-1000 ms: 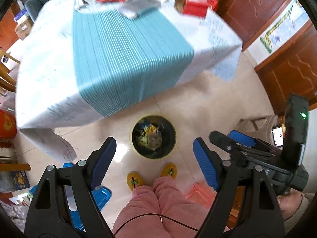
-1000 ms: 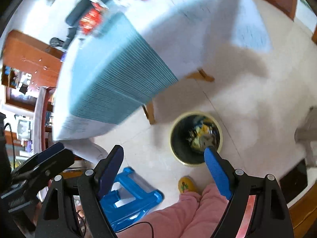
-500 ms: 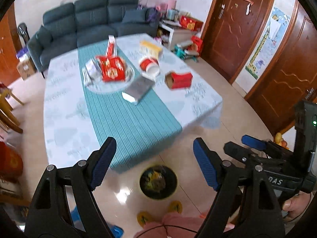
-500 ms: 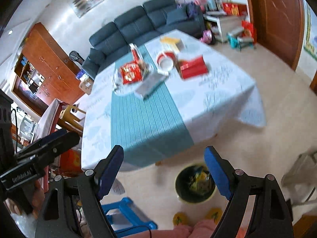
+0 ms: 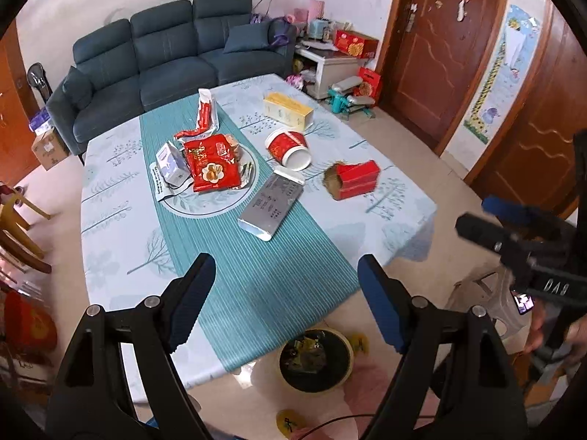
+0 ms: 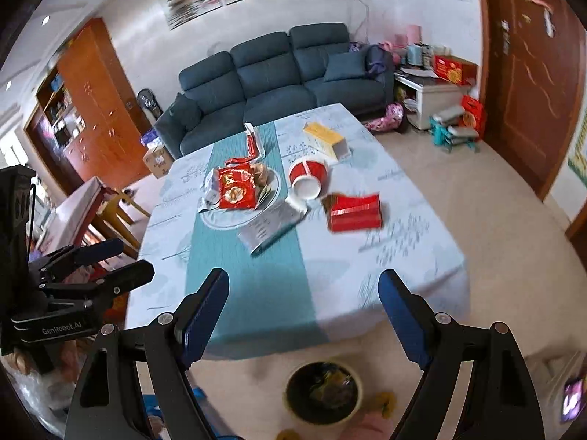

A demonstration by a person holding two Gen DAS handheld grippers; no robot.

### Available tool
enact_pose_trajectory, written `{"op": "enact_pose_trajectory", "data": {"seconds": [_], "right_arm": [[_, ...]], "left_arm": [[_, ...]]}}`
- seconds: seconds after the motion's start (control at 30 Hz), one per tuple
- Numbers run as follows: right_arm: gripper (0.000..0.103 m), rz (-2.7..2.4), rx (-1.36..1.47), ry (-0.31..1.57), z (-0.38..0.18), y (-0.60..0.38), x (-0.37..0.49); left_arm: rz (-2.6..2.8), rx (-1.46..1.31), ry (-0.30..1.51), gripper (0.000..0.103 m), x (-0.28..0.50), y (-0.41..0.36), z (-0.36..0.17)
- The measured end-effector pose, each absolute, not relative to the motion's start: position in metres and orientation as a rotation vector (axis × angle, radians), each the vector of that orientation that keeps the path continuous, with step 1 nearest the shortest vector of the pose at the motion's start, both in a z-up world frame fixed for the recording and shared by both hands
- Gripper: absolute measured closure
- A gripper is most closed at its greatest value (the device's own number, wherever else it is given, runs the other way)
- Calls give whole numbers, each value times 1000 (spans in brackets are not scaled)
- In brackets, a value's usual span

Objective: Collect trash
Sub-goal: 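Raise both tools from the bin back toward the table, then grasp the silver packet with the left gripper while the right gripper grasps the red box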

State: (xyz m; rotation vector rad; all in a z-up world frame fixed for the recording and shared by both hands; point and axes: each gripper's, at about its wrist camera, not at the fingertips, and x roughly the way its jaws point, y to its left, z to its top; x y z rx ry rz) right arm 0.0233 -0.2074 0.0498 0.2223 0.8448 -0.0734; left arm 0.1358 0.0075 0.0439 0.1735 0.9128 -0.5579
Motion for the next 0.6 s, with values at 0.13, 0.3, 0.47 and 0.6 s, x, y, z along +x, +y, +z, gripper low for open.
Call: {"op": "enact_pose_trajectory", "data": {"seconds": [0.13,0.3,0.47,0.6], "right_arm": [[18,6,162,893,30,-242,81],[18,135,11,971,-4,-278,155],[16,325,-193,1049,-45,-295,216],[15,478,-358,1106,-77,-296,250]], "left_arm": [[-508,164,975,25,181,-14,17],[-450,143,1079,25,247,-45,-21],[-441,160,1174,25,300,-76,-59],[-453,189,1249,25,323,-90,-85]]}}
